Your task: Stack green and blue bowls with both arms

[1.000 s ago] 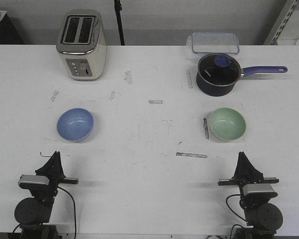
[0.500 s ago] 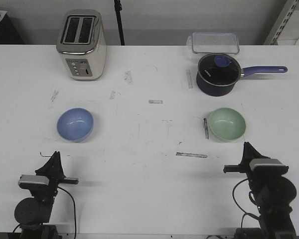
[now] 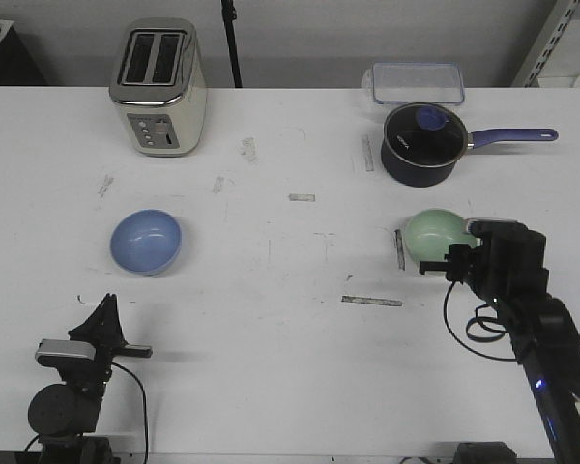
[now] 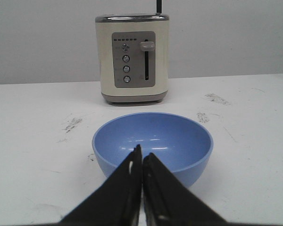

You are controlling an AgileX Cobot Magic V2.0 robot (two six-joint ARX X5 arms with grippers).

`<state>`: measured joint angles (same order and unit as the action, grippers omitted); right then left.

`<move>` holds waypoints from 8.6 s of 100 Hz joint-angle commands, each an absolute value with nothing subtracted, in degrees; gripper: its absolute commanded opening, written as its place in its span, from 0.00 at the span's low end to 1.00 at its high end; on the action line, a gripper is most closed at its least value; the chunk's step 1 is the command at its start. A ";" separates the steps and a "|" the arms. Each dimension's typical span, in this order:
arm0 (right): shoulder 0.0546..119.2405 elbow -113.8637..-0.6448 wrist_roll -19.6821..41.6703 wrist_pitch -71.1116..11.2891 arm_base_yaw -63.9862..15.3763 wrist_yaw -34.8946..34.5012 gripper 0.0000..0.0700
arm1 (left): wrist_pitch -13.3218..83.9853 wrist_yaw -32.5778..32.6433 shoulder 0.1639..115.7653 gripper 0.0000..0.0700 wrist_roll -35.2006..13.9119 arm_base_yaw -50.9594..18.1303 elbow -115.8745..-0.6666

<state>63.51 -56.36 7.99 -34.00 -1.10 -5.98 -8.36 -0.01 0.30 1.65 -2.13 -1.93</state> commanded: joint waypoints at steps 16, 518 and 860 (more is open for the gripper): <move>74.48 -68.40 10.33 -43.42 0.58 -6.17 0.01 | -9.08 -0.01 0.19 0.00 1.93 -2.11 -0.71; 53.10 -39.13 -1.32 0.19 -5.43 2.37 0.01 | -9.06 -0.01 0.19 0.00 1.93 -2.11 -0.71; 20.18 -29.12 -1.34 -2.61 -4.86 2.57 0.01 | 43.09 -13.67 82.43 0.49 -20.60 12.73 -71.57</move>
